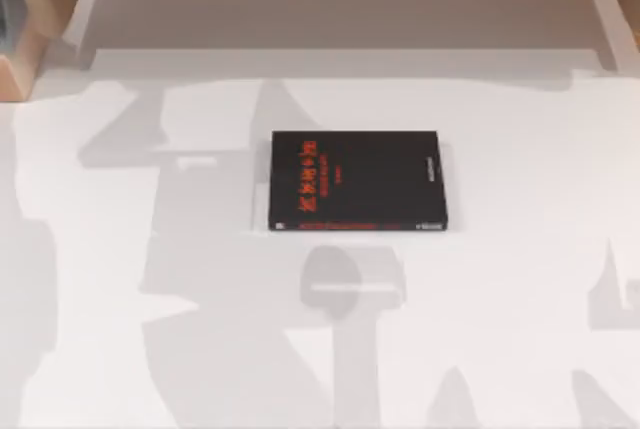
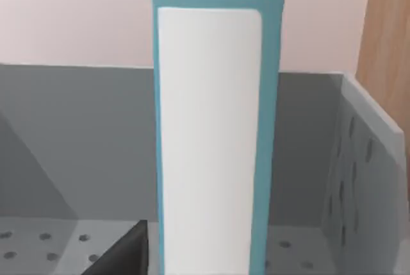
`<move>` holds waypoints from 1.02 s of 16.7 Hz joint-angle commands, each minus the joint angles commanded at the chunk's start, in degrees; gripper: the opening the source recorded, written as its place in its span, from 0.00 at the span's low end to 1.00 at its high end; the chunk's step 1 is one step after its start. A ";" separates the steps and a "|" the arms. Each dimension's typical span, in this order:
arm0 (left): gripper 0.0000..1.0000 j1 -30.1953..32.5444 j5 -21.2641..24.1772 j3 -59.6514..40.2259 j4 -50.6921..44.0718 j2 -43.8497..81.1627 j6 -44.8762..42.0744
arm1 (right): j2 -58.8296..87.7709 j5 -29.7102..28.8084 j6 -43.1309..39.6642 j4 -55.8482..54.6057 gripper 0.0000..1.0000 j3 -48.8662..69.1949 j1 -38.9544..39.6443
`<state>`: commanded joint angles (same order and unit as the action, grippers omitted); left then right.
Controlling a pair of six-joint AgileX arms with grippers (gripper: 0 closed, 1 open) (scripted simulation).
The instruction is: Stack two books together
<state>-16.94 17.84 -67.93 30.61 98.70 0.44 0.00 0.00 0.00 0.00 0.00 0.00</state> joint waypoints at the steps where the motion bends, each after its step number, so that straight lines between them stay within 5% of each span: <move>1: 1.00 -0.46 0.70 -2.23 0.99 3.35 -0.01 | 0.00 0.00 0.00 0.00 1.00 0.00 0.00; 17: 1.00 -1.17 2.55 -13.39 3.11 16.94 -0.02 | 0.00 0.00 0.00 0.00 1.00 0.00 0.00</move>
<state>-18.10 20.39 -81.32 33.72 115.64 0.42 0.00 0.00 0.00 0.00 0.00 0.00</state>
